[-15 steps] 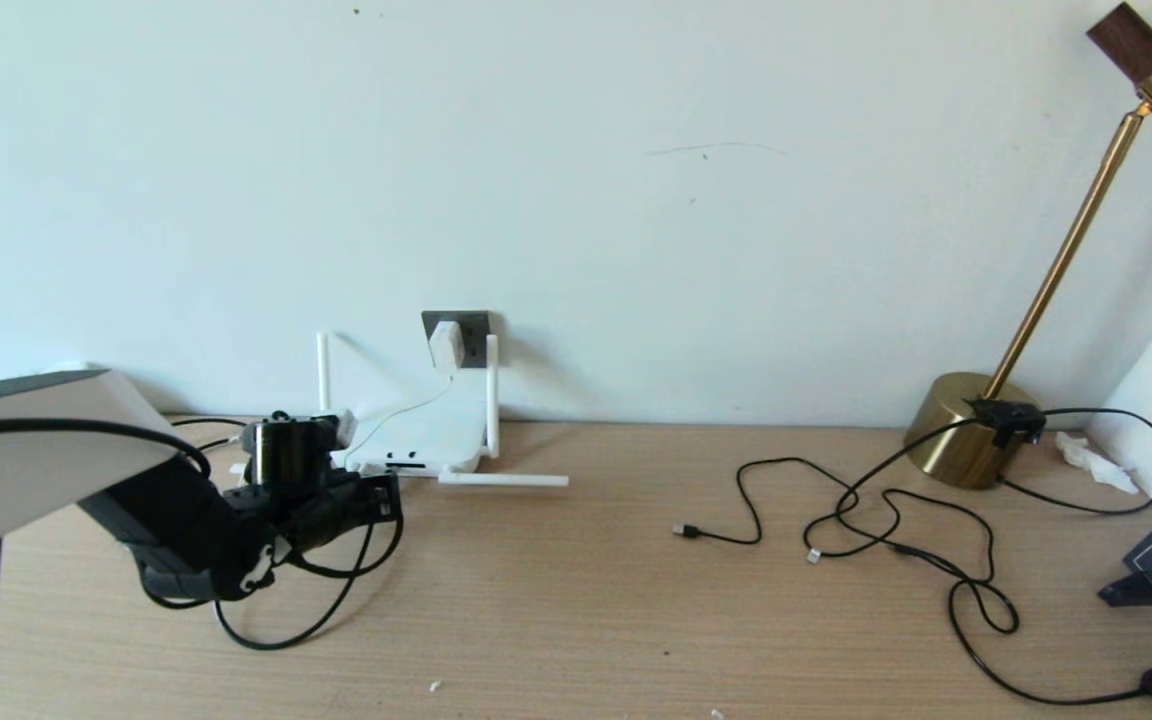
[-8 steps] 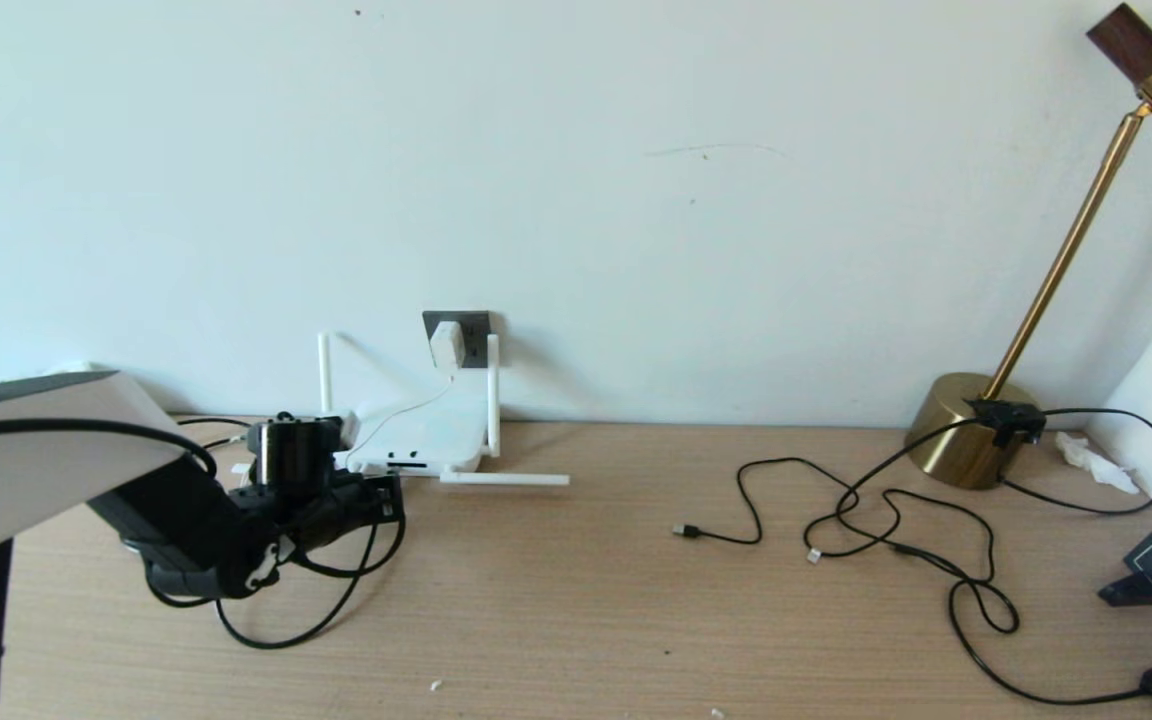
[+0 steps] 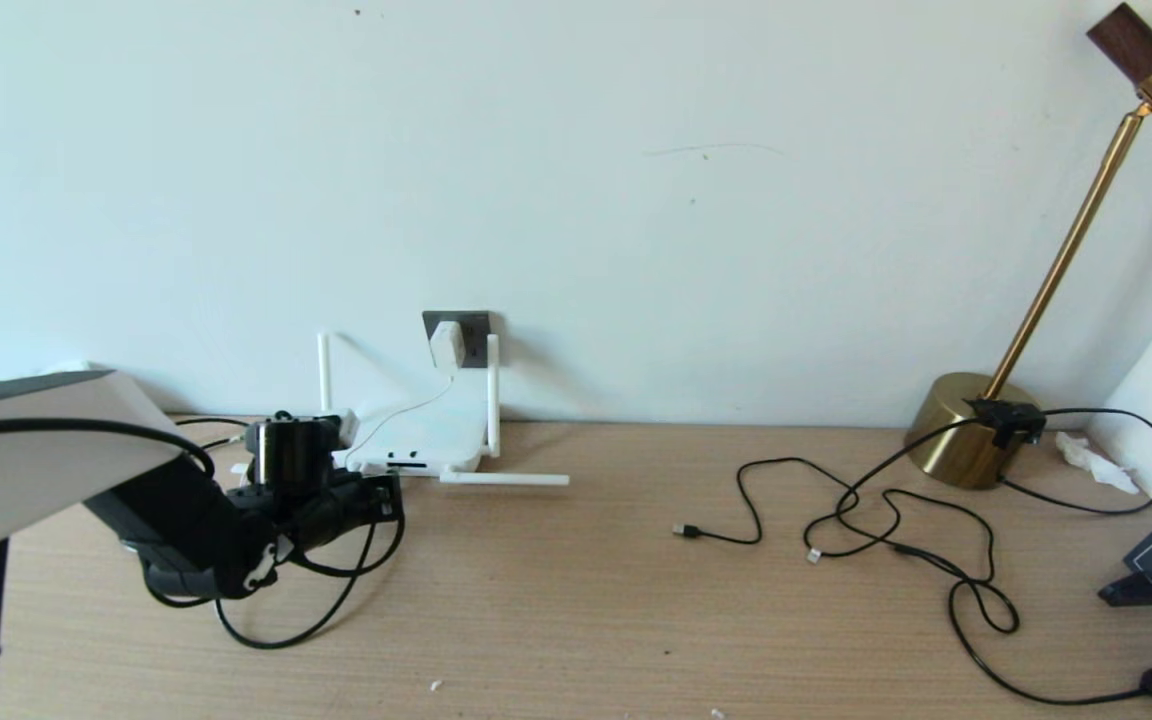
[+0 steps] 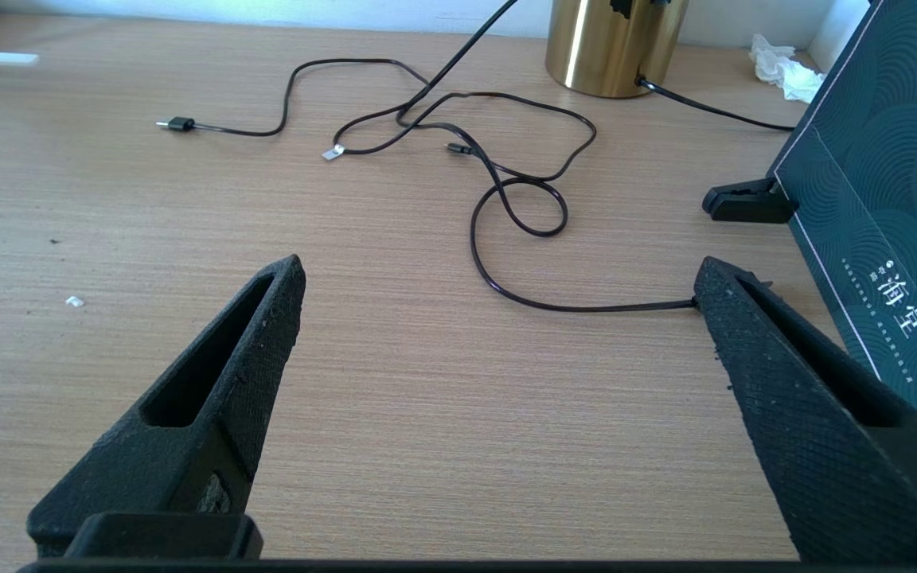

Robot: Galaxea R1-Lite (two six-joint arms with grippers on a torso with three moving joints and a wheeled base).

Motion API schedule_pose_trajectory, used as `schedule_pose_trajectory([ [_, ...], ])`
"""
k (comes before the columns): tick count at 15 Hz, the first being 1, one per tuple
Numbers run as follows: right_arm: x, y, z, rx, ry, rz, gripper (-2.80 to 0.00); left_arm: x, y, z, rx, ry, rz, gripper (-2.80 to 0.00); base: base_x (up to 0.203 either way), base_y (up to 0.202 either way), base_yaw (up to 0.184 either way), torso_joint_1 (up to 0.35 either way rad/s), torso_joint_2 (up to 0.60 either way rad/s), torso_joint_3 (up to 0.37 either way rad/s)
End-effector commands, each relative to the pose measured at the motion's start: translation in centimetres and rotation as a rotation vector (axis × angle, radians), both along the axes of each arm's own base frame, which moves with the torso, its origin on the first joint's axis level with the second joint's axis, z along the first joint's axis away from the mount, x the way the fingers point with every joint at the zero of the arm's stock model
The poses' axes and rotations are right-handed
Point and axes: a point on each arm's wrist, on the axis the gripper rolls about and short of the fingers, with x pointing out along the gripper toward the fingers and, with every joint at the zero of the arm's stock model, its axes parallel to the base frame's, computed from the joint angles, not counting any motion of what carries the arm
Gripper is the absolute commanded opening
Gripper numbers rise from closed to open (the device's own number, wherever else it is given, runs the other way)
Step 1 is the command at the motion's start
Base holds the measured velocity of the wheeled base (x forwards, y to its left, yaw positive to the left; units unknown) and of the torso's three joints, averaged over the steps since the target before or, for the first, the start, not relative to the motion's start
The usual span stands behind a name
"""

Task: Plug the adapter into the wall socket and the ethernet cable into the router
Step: Plug cable into router interface

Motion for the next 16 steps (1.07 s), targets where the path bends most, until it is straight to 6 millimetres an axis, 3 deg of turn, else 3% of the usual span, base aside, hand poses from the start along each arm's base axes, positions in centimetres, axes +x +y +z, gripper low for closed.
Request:
schedule_pose_trajectory([
  [1, 0.0, 0.0, 0.02, -0.002, 0.001, 0.0, 0.0, -0.02, -0.03, 0.3, -0.001, -0.011, 0.0, -2.8, 0.0, 0.0, 0.0, 0.0, 0.0, 0.0],
  [16, 0.01, 0.0, -0.02, 0.0, 0.002, 0.0, 0.0, -0.49, 0.05, 0.56, -0.001, -0.01, 0.001, -2.8, 0.0, 0.0, 0.0, 0.0, 0.0, 0.0],
])
